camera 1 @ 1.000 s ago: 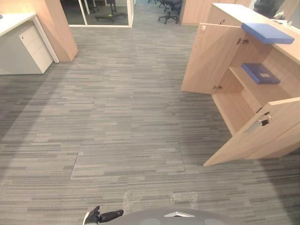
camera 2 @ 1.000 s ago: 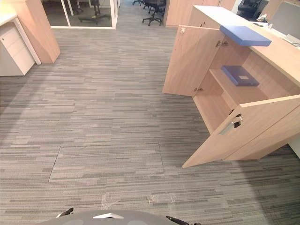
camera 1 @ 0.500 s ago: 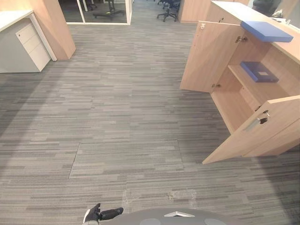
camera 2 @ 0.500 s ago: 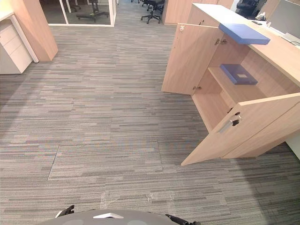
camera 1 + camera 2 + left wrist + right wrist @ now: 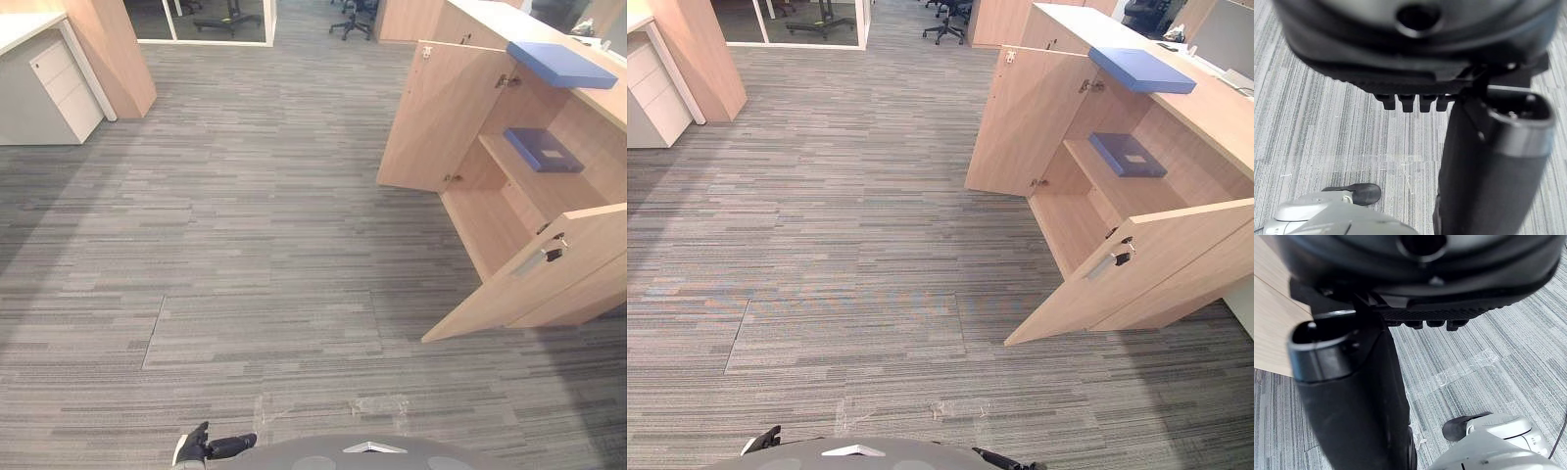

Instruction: Walk over to the cabinet, pick up the folder, carry it to the office cabinet, place the folder inside the office cabinet, then close the office cabinet door

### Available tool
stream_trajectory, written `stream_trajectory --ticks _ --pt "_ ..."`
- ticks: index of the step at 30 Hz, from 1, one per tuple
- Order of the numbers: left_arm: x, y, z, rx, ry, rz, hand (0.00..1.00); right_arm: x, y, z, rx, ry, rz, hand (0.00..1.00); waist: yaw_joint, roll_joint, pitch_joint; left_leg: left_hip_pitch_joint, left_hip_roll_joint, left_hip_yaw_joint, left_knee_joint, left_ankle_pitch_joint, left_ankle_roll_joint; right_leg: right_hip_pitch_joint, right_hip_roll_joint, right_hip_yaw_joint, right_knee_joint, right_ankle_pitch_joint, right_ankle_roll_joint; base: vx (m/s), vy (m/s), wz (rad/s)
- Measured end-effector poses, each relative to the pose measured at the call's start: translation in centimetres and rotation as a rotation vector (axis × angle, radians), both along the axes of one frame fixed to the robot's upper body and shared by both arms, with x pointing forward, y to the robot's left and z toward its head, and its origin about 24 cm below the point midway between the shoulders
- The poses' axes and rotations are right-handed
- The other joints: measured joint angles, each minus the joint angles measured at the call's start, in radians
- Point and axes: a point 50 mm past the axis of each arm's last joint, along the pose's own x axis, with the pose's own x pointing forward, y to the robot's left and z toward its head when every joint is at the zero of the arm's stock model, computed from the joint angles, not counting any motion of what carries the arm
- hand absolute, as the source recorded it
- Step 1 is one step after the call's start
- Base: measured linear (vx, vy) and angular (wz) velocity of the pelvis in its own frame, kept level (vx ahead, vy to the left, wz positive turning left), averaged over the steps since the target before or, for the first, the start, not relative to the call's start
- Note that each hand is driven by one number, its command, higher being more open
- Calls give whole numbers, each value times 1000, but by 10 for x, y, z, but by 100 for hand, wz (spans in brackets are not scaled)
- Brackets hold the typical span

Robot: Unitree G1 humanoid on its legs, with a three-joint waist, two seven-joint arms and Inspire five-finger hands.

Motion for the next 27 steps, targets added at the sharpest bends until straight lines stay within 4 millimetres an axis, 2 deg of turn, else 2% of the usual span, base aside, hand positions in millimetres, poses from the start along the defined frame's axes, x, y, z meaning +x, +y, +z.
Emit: stream_trajectory --ticks 5,15,17,18,19,20,21,22,23,24,25,27 --pt "0 0 0 2 -1 1 100 0 0 0 0 -1 -2 100 0 -8 4 -2 -1 -8 3 1 1 -2 -2 -9 1 -3 -3 -68 -35 5" --pt "0 3 1 10 -6 9 100 0 1 0 3 -5 -21 100 -2 -8 -5 -48 -1 -51 -2 12 0 -29 -2 -54 -5 -5 -6 -12 -34 12" --pt "0 4 1 14 -8 24 100 1 2 0 4 -7 -22 100 -2 -11 -3 -52 0 -51 0 13 -1 -30 0 -59 -5 -5 -6 14 -16 8" --pt "0 6 1 17 -12 49 100 3 3 0 9 -10 -24 100 -2 -18 1 -63 -1 -51 26 0 -13 -29 -2 -62 -1 -8 -10 -23 -22 8" --pt "2 9 3 22 -30 91 100 6 5 -1 15 -21 -33 100 -2 -29 10 -116 -1 -51 131 -53 -21 -37 -5 -65 20 -24 -15 -40 -35 11" --pt "5 9 4 22 -56 139 100 8 5 0 16 -26 -41 100 1 -24 21 -184 14 -49 283 -132 -31 -49 5 -71 56 -53 -29 -50 -40 8" --pt "6 8 4 22 -67 161 100 8 5 0 15 -27 -48 100 3 -20 26 -215 28 -41 358 -167 -43 -53 11 -73 76 -73 -35 -82 -40 10" --pt "8 8 5 19 -93 221 100 10 3 0 9 -37 -53 100 9 -11 37 -277 62 -4 515 -214 -68 -58 29 -73 111 -103 -45 -94 -20 12" --pt "11 8 7 19 -120 271 100 12 4 1 5 -45 -41 100 16 -8 45 -340 86 32 655 -220 -72 -66 35 -72 137 -122 -57 -87 -3 6" --pt "17 11 9 23 -155 310 100 12 4 1 1 -45 -25 100 27 -11 51 -407 113 58 788 -208 -57 -64 37 -69 162 -138 -68 -1 17 -9" --pt "19 10 11 21 -185 351 100 13 4 1 -3 -46 -14 100 40 -13 56 -461 151 88 879 -242 -34 -58 36 -60 186 -154 -73 48 47 -19" --pt "23 9 13 25 -212 347 100 13 3 2 -10 -44 -25 100 57 -21 62 -503 172 87 837 -262 -46 -49 14 -47 198 -172 -60 65 82 -19"
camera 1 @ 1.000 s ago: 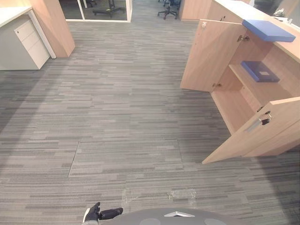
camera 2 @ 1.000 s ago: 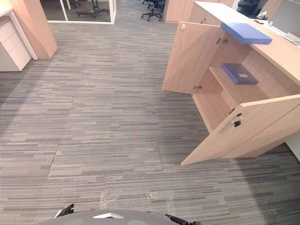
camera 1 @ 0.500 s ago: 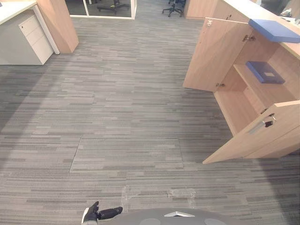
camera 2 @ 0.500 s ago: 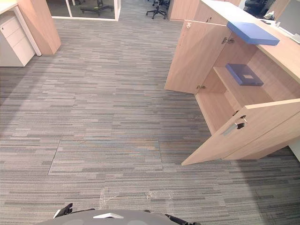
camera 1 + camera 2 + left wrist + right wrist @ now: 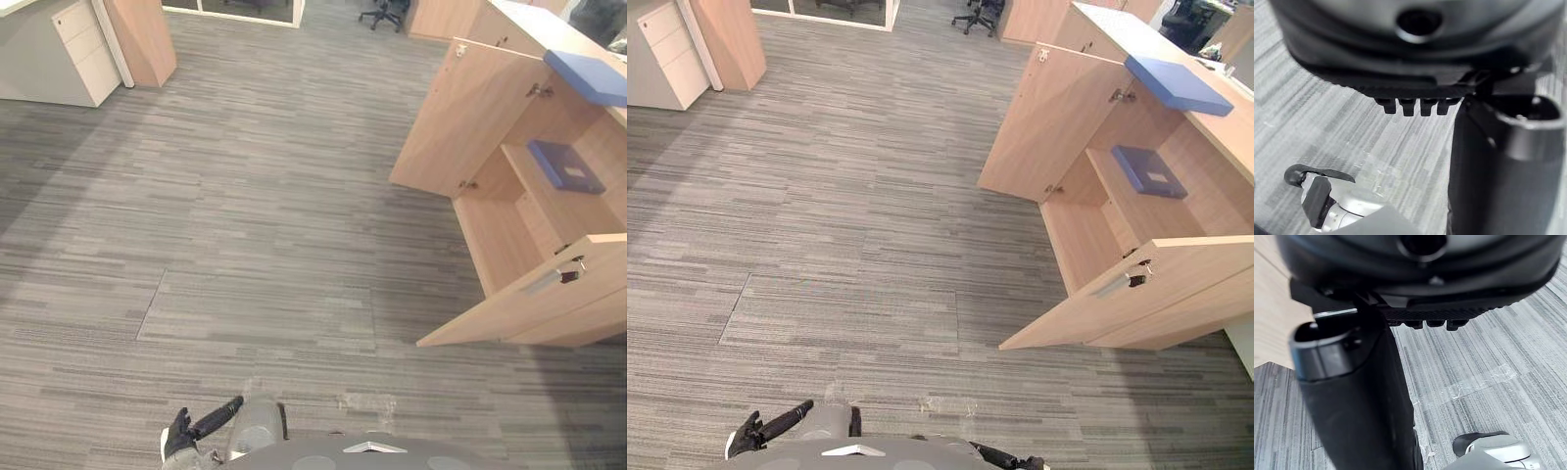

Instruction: Walk over to the cabinet, pick up the folder, carry it to the office cabinet, place the folder inside the office cabinet, then close the office cabinet door

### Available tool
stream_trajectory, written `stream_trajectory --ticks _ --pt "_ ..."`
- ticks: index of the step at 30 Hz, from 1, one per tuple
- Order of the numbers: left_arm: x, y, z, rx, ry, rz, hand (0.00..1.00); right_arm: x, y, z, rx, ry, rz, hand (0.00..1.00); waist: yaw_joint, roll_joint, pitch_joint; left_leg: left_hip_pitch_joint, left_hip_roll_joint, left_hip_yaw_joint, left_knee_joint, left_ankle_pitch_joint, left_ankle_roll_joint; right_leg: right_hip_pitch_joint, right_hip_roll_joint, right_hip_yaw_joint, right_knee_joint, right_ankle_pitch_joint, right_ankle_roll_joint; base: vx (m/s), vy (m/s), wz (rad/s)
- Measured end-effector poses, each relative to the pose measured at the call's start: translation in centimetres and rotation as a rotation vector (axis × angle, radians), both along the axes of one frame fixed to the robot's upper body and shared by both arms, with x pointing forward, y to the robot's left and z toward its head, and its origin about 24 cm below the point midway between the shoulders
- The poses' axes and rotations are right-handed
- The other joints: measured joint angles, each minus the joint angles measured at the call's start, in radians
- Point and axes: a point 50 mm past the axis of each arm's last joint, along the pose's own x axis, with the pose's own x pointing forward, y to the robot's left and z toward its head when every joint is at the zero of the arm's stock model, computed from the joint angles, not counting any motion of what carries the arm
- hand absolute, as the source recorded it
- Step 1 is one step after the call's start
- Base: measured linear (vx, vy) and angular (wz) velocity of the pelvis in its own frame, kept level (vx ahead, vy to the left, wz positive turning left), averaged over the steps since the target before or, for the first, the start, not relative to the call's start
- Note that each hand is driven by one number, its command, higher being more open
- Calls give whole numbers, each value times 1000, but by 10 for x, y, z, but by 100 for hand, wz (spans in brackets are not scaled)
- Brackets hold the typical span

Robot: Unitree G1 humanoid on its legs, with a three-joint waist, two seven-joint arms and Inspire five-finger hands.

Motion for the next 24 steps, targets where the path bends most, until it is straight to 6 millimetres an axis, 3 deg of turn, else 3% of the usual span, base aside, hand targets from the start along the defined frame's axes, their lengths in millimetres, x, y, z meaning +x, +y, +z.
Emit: stream_trajectory --ticks 4,5,6,7,8,10,12,15,16,18,19,21,22,23,24 --pt "2 -8 -1 -7 10 -57 100 9 -7 2 -25 -28 4 100 -5 19 4 -3 2 -82 -323 84 -57 1 -86 64 10 -41 66 204 272 -47" --pt "-1 -12 -3 -15 27 -72 100 8 -9 3 -32 -33 -8 100 -5 41 -5 -1 -3 -58 -340 156 -83 10 -113 89 -6 -49 91 444 457 -39" --pt "-5 -12 -4 -13 44 -85 100 6 -11 3 -32 -30 -34 100 -8 49 -13 -5 -33 -30 -336 169 -66 21 -143 104 -17 -43 107 392 384 -35" --pt "-4 -11 -4 -10 44 -89 100 5 -11 3 -27 -29 -49 100 -7 35 -20 -4 -45 -14 -329 159 -51 17 -158 113 -6 -43 107 429 343 -23" --pt "-3 -9 -4 -4 45 -100 100 4 -9 2 -18 -30 -68 100 -9 29 -22 -1 -72 5 -324 136 -20 10 -182 117 23 -44 106 402 292 -23" --pt "-3 -10 -4 -1 51 -126 100 4 -11 2 -18 -36 -91 100 1 26 -35 21 -96 53 -327 91 13 -50 -216 142 130 -31 115 455 316 -39" --pt "-4 -11 -4 1 60 -149 100 8 -11 3 -18 -48 -100 100 4 24 -39 81 -112 91 -358 69 24 -102 -236 178 268 -14 137 358 185 -46" --pt "-6 -9 -3 13 68 -201 100 15 -12 4 -22 -76 -103 100 -7 20 -45 190 -141 121 -413 66 56 -194 -270 188 525 62 128 381 111 -28" --pt "-1 -8 -1 20 48 -241 100 24 -12 6 -23 -100 -99 100 -24 33 -36 276 -149 116 -463 61 69 -274 -289 144 762 108 86 369 59 5" --pt "2 -9 0 17 39 -253 100 29 -13 7 -27 -120 -93 100 -35 36 -33 336 -145 103 -493 60 70 -315 -293 77 901 61 36 307 8 9" --pt "4 -12 0 19 40 -287 100 32 -15 8 -35 -131 -83 100 -33 46 -27 401 -132 99 -526 60 70 -335 -287 -5 958 5 22 318 -54 -3" --pt "6 -16 -2 11 42 -302 100 38 -16 10 -47 -152 -45 100 -33 63 -17 484 -89 101 -565 60 69 -364 -253 -135 871 -81 14 379 -147 -7" --pt "5 -15 -3 9 51 -294 100 42 -17 12 -55 -172 -40 100 -41 63 -12 517 -55 101 -577 60 69 -405 -212 -184 678 -87 22 408 -273 9" --pt "3 -15 -4 7 63 -289 100 44 -16 13 -56 -179 -38 100 -50 64 -9 544 -35 100 -603 58 62 -420 -180 -191 470 -55 54 367 -275 18" --pt "2 -14 -4 8 66 -288 100 45 -15 13 -56 -179 -31 100 -55 63 -7 558 -29 99 -615 54 46 -420 -167 -188 379 -20 63 438 -341 25"
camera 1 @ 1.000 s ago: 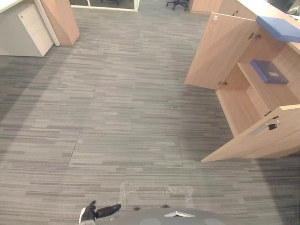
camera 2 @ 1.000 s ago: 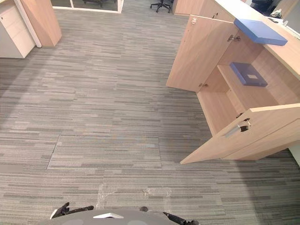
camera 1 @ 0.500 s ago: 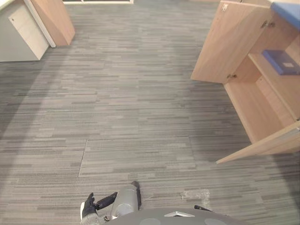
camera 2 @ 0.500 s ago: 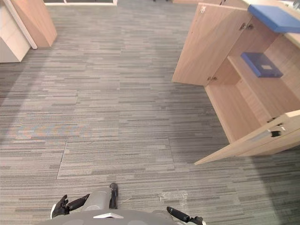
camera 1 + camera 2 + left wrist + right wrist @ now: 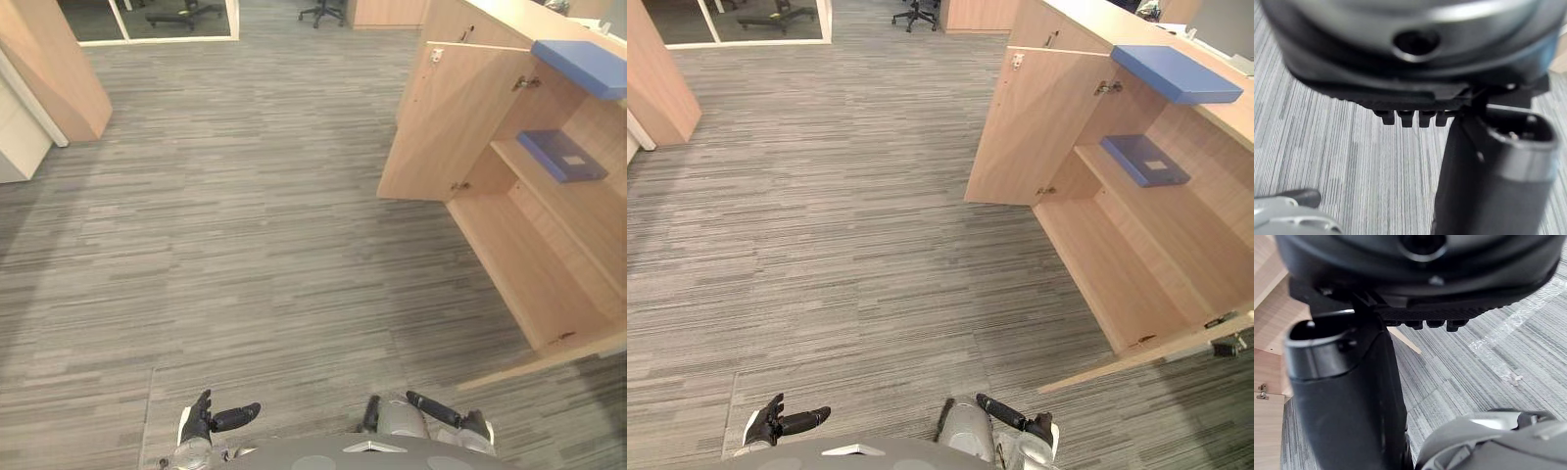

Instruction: Walk over to the cabinet, pick up the folder, carry it to the office cabinet, place the folder inside the office cabinet, then close the office cabinet door

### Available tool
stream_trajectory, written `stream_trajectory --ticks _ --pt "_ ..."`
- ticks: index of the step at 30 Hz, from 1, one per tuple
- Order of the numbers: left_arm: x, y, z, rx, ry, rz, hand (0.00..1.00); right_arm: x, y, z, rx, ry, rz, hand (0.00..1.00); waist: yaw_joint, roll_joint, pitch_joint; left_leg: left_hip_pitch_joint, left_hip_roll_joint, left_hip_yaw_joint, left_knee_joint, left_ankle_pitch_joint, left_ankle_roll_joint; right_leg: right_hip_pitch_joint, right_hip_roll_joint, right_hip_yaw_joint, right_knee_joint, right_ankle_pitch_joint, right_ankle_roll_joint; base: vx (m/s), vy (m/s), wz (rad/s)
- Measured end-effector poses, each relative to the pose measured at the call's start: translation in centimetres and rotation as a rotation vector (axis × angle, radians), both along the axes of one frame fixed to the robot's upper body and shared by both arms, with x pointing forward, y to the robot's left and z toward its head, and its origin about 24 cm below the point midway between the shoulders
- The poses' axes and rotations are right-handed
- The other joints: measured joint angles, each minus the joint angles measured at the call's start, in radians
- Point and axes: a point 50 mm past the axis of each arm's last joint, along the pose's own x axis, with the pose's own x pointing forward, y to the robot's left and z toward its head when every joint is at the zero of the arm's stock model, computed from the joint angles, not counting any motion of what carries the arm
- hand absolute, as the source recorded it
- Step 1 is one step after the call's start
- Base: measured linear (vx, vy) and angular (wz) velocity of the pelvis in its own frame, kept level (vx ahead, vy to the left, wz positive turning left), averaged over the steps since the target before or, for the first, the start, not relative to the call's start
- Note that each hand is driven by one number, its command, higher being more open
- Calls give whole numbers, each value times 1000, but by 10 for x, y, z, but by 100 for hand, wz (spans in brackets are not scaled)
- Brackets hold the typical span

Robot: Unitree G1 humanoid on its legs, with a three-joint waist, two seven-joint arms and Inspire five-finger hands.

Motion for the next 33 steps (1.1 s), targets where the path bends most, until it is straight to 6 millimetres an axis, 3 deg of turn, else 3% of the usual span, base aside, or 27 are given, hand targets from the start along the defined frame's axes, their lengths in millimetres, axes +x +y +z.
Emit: stream_trajectory --ticks 1,2,3,5,7,8,9,10,12,15,17,18,21,22,23,24,26,27,28,29,30,31,32,33 --pt "-1 4 1 9 1 9 100 0 4 -1 4 5 20 100 -3 -24 1 28 -10 -12 -25 -11 -38 3 10 37 -170 108 1 472 -356 24" --pt "0 5 0 11 9 32 100 3 2 0 7 -4 23 100 0 -20 13 61 1 -31 -37 -42 -93 2 26 60 -174 232 -59 475 -346 10" --pt "0 -2 -3 -3 17 40 100 7 -3 2 -12 -12 30 100 1 1 18 69 23 -29 -46 -42 -102 -1 43 50 -160 216 -62 299 -227 -3" --pt "-1 -12 -5 -14 27 46 100 14 -7 4 -28 -22 49 100 -1 32 17 65 75 -27 -27 -29 -121 -22 85 35 -107 128 -77 298 -262 -7" --pt "0 -8 -4 -12 16 82 100 13 -5 3 -21 -12 44 100 -2 34 14 9 132 -66 119 -28 -122 3 118 6 -99 79 -101 346 -358 16" --pt "2 -4 -2 -7 -3 128 100 9 -3 2 -15 1 42 100 -2 29 17 -87 176 -123 325 -18 -114 40 144 -18 -119 65 -113 290 -336 26" --pt "4 -3 -1 -12 -28 187 100 5 -3 1 -17 17 40 100 -1 32 18 -198 218 -183 566 49 -82 79 180 -35 -140 48 -131 354 -364 19" --pt "4 -1 0 -9 -38 215 100 4 -3 1 -24 24 40 100 7 36 20 -249 236 -209 675 88 -62 101 201 -35 -149 40 -138 245 -194 -1" --pt "6 2 2 -15 -64 269 100 1 -2 0 -37 38 48 100 29 29 31 -376 267 -236 943 88 -73 183 248 -28 -176 7 -154 292 -184 -11" --pt "12 6 6 -6 -107 288 100 0 4 -2 -34 58 84 100 40 -11 40 -501 201 -179 950 30 -76 293 257 -1 -263 0 -147 275 -154 -6" --pt "15 4 7 -7 -126 295 100 3 6 -3 -23 70 80 100 64 -19 45 -529 150 -151 786 -16 -84 331 257 49 -297 7 -136 223 -52 -68" --pt "15 3 7 -8 -126 294 100 6 7 -3 -18 65 81 100 72 -17 48 -533 114 -166 629 -20 -91 350 257 89 -310 6 -129 320 64 -102" --pt "12 -5 4 -29 -111 301 100 9 13 -3 5 49 59 100 80 -4 46 -525 40 -303 242 47 -122 381 251 182 -336 -13 -97 323 148 -98" --pt "8 -6 3 -39 -99 324 100 8 14 -4 12 50 41 100 81 -4 42 -523 21 -347 188 107 -129 391 241 223 -334 -28 -76 320 208 -95" --pt "6 -6 2 -47 -93 337 100 6 14 -4 14 53 33 100 82 -2 35 -522 14 -355 183 135 -127 394 236 243 -334 -36 -64 382 257 -93" --pt "3 -7 0 -53 -76 344 100 4 14 -4 15 54 25 100 81 9 19 -510 2 -343 188 202 -130 398 222 283 -330 -49 -42 340 242 -74" --pt "-2 -2 -1 -51 -57 360 100 3 18 -5 36 51 12 100 87 -16 10 -503 -5 -243 239 155 -97 386 173 333 -296 -57 -17 473 362 -118" --pt "-4 -2 -3 -66 -45 373 100 3 22 -6 64 40 4 100 91 -18 8 -482 -5 -167 273 104 -68 359 145 355 -231 -65 -4 460 390 -139" --pt "-4 -2 -4 -71 -40 367 100 4 20 -5 65 30 5 100 90 -17 9 -464 -5 -139 276 84 -59 337 133 353 -176 -69 4 370 371 -134" --pt "-5 -3 -5 -88 -30 359 100 4 18 -5 67 20 -1 100 89 -12 11 -428 -7 -97 275 56 -48 293 116 346 -67 -71 2 184 233 -118" --pt "-9 -2 -6 -103 -13 351 100 5 17 -4 76 0 -21 100 81 -10 13 -375 -12 -38 271 25 -32 226 78 316 116 -64 -15 164 222 -115" --pt "-12 -2 -7 -110 -4 345 100 7 16 -3 77 -11 -29 100 75 -10 13 -348 -16 -13 271 11 -25 197 50 282 198 -52 -37 184 240 -102" --pt "-15 -1 -8 -119 17 327 100 9 14 -2 77 -26 -33 100 54 -4 15 -301 -26 27 268 -8 -8 171 -21 175 312 -32 -80 193 241 -82" --pt "-17 0 -9 -125 24 323 100 9 14 -2 83 -30 -30 100 47 -8 12 -252 -32 64 246 -11 -2 170 -74 77 348 -32 -82 186 214 -76"
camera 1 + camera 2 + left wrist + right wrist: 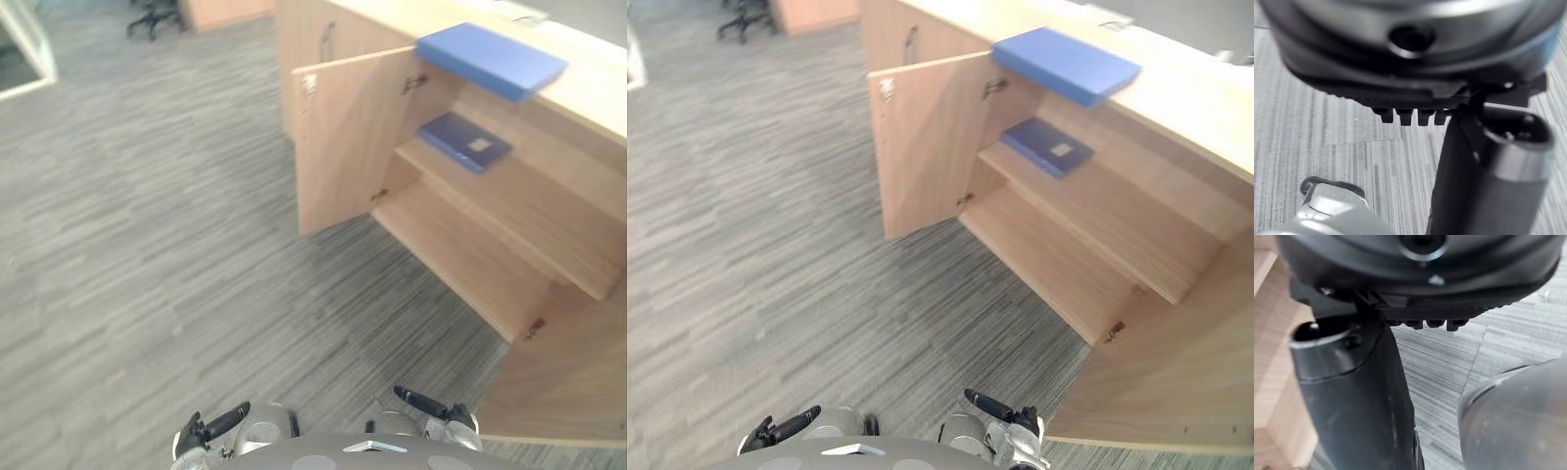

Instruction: Walk over to the cabinet, pick up the folder, carry it to the office cabinet, place the folder inside the office cabinet, then close the office cabinet door

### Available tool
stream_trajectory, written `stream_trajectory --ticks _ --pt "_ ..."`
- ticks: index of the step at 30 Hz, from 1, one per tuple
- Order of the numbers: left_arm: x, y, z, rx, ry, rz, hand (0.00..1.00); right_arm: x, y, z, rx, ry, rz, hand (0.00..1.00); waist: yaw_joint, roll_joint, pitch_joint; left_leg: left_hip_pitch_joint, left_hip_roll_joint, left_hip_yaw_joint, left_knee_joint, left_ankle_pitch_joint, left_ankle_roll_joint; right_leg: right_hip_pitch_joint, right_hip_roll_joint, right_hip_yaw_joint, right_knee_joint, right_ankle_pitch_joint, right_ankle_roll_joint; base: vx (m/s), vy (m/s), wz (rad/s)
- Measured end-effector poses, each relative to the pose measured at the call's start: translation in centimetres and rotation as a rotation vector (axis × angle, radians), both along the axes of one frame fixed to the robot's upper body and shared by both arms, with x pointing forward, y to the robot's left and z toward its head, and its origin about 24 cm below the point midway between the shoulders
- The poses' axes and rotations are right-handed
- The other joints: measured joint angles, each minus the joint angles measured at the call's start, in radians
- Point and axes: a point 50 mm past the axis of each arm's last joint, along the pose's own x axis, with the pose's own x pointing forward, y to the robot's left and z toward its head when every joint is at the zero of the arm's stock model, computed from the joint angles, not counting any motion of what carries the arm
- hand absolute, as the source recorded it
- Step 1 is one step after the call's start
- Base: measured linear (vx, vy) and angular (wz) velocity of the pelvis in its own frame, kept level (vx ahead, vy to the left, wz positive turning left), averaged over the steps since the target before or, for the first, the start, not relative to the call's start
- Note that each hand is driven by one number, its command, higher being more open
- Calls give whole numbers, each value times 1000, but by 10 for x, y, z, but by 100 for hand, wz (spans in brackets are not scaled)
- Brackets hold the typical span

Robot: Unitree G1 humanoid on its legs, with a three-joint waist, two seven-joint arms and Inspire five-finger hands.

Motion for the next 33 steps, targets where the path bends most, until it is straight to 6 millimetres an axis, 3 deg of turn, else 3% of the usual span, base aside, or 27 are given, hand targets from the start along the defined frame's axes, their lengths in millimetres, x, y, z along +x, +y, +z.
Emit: stream_trajectory --ticks 2,4,5,7,9,10,11,13,15,16,17,18,19,20,21,23,25,26,28,29,31,33 --pt "3 0 0 -11 -15 -11 100 1 1 0 3 -7 6 100 -6 3 -1 48 2 27 -50 -2 2 -3 -12 -82 -38 -7 1 127 92 -64" --pt "4 -1 0 -29 -27 -10 100 7 2 1 4 -24 22 100 -21 7 1 62 23 55 -69 -6 -5 -16 8 -127 -137 -12 10 105 18 -54" --pt "4 -2 0 -36 -25 -10 100 9 3 2 6 -29 34 100 -26 12 4 68 39 71 -71 -11 -15 -18 27 -143 -204 -11 12 71 -40 -77" --pt "-1 -4 -1 -46 -7 -8 100 12 3 2 10 -34 45 100 -24 18 12 117 80 124 -109 -31 -44 -23 87 -171 -402 23 54 100 -66 -87" --pt "-4 -2 -2 -46 6 -12 100 10 4 1 19 -32 36 100 -25 10 14 153 89 146 -138 -46 -78 -19 105 -192 -544 72 69 179 -119 -47" --pt "-4 -2 -2 -46 8 -23 100 7 3 1 20 -26 27 100 -29 1 13 182 89 146 -159 -49 -100 -7 109 -201 -570 159 35 254 -154 -27" --pt "-4 -3 -2 -51 9 -28 100 6 2 1 19 -24 25 100 -29 -7 11 194 92 141 -174 -50 -106 -3 118 -206 -570 164 14 316 -167 -12" --pt "-1 -12 -4 -88 8 -62 100 4 -3 1 10 -21 18 100 -31 32 -10 225 122 113 -246 -26 -137 9 177 -221 -578 118 -1 345 -158 -7" --pt "0 -15 -4 -102 5 -69 100 1 -4 1 16 -17 -11 100 -33 53 -21 247 161 99 -236 -9 -167 30 226 -222 -580 88 -18 317 -144 -12" --pt "-1 -14 -4 -103 4 -66 100 1 -2 0 24 -11 -16 100 -34 49 -20 245 178 93 -194 -12 -171 47 241 -221 -589 77 -22 349 -177 -23" --pt "-1 -9 -3 -100 -10 -42 100 -3 2 -2 38 0 -25 100 -33 32 -21 199 225 64 -29 -25 -167 90 268 -216 -618 70 -27 347 -192 -27" --pt "1 -4 -1 -97 -37 -2 100 -6 3 -2 36 4 -24 100 -34 28 -17 106 285 7 228 -11 -135 137 299 -205 -646 67 -34 405 -199 -33" --pt "0 -4 -1 -100 -43 20 100 -7 2 -2 31 7 -21 100 -29 31 -15 52 313 -28 368 10 -94 161 317 -191 -659 62 -43 337 -126 -51" --pt "2 -6 0 -115 -72 77 100 -9 0 -2 21 16 -14 100 -15 33 -9 -32 350 -79 574 17 -73 203 347 -158 -676 48 -62 434 -29 -68" --pt "5 -3 1 -108 -90 78 100 -9 0 -2 23 20 -5 100 -5 36 -7 -88 354 -101 683 6 -70 250 356 -123 -692 37 -66 309 14 -72" --pt "15 0 5 -94 -121 63 100 -8 5 -4 32 37 17 100 5 9 3 -162 319 -107 716 -24 -75 315 347 -58 -718 34 -62 363 62 -84" --pt "16 1 5 -97 -134 84 100 -7 8 -5 38 58 32 100 18 -3 9 -200 260 -111 605 -56 -83 342 308 -3 -702 41 -51 386 203 -112" --pt "18 1 6 -100 -141 86 100 -8 8 -6 37 66 37 100 29 -10 13 -211 219 -116 475 -57 -87 361 272 42 -698 37 -36 319 263 -122" --pt "18 -4 4 -114 -133 73 100 -8 3 -5 24 65 44 100 28 14 6 -206 174 -162 186 41 -98 373 244 98 -695 19 21 352 334 -104" --pt "20 -8 3 -135 -128 58 100 -8 -1 -4 11 62 55 100 25 32 9 -190 150 -188 99 116 -117 381 227 134 -681 -10 71 353 350 -47" --pt "27 0 5 -121 -141 49 100 -5 7 -5 30 56 88 100 4 -10 9 -178 89 -190 74 116 -116 368 175 124 -698 -1 87 225 210 -11" --pt "31 3 6 -116 -147 44 100 -4 11 -5 39 55 111 100 6 -21 12 -176 60 -191 83 104 -96 386 152 112 -719 4 93 151 129 8"
